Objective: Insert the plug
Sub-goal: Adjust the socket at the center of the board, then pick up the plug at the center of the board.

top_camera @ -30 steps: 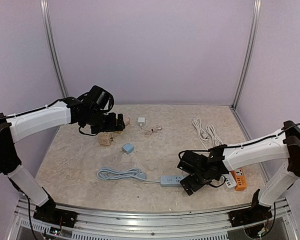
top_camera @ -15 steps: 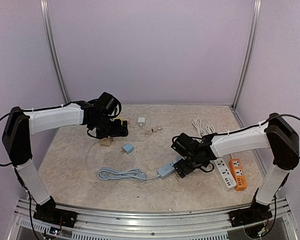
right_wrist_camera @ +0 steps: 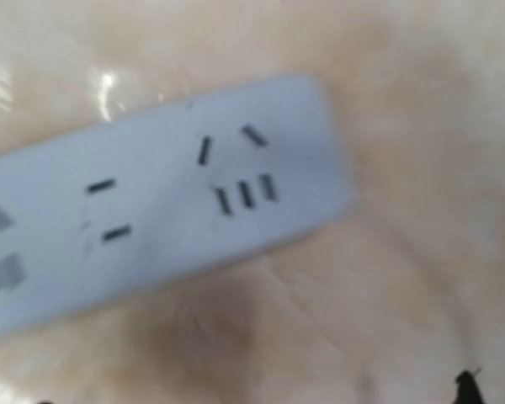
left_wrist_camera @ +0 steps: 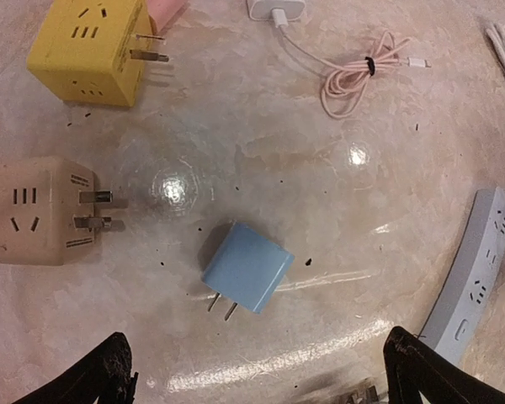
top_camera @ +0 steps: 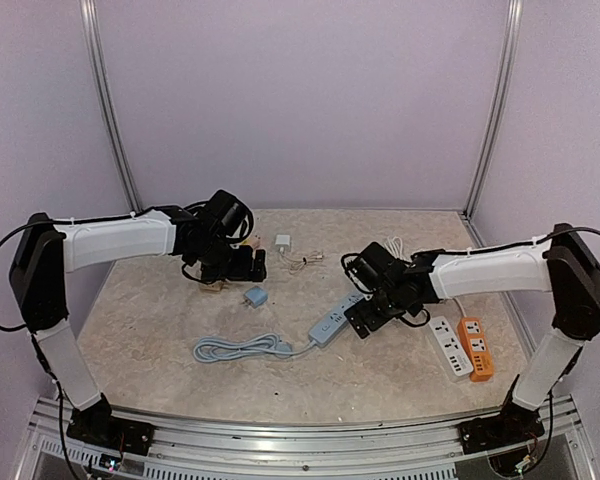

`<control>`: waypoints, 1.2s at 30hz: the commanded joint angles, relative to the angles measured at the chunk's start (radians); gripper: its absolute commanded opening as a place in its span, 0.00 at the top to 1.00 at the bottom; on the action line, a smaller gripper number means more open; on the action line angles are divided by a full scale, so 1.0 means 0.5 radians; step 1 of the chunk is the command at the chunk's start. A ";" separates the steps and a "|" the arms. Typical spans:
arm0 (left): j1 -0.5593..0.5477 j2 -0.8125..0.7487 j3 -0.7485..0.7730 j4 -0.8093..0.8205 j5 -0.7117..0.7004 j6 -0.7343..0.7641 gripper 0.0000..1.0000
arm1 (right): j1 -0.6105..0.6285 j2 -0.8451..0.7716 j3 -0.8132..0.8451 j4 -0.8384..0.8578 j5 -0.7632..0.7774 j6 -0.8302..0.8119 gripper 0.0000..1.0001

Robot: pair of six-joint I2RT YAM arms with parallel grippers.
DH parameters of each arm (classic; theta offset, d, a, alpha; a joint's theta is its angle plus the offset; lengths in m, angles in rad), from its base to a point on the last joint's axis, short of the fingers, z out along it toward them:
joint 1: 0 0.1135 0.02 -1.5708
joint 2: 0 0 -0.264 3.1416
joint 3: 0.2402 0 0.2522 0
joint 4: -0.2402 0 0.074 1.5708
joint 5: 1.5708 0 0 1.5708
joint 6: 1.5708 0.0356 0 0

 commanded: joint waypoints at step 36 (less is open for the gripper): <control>0.663 0.193 0.197 -0.167 0.246 0.069 0.04 | -0.050 -0.967 -0.297 -0.100 -0.085 -0.014 0.00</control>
